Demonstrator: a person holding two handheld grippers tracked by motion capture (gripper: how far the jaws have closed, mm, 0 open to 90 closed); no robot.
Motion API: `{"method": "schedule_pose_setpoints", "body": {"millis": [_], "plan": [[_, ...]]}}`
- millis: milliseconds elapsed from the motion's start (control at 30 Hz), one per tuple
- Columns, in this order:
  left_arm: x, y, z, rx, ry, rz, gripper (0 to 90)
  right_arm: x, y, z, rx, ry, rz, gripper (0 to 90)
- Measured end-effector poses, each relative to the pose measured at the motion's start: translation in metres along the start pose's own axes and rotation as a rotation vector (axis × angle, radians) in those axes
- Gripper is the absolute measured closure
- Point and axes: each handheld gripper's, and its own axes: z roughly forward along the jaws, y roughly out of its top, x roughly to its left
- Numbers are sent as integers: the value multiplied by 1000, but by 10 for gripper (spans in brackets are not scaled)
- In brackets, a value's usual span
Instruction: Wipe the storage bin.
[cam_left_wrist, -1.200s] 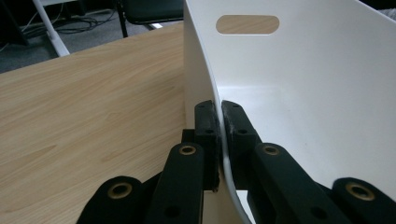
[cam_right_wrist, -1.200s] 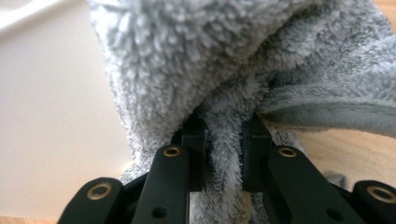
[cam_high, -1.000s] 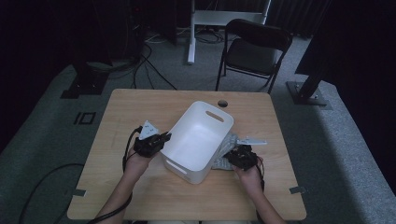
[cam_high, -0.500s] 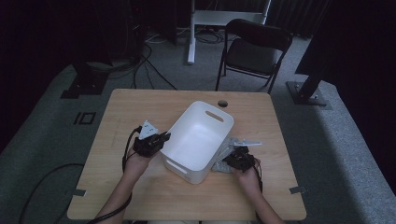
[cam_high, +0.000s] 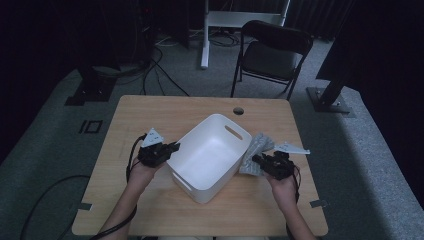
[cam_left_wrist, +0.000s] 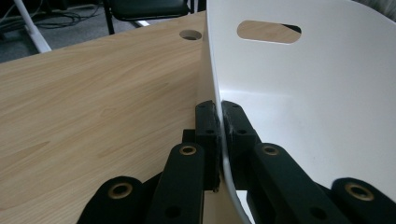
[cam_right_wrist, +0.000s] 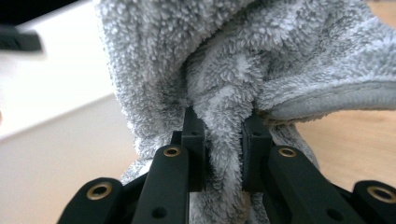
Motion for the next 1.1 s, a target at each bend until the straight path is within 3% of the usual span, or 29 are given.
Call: {"method": "schedule_pose_setpoints", "body": {"millis": [167, 300, 733, 1100], "plan": [[2, -1, 0, -3, -26, 11, 865, 1, 7, -6, -34, 5, 0, 761], [1, -1, 0, -9, -42, 44, 865, 1, 6, 3, -16, -3, -8, 762], [2, -3, 0, -28, -63, 39, 862, -8, -8, 22, 57, -2, 29, 763], [0, -2, 0, -21, -58, 51, 859, -13, -18, 36, 116, -16, 25, 763]]}}
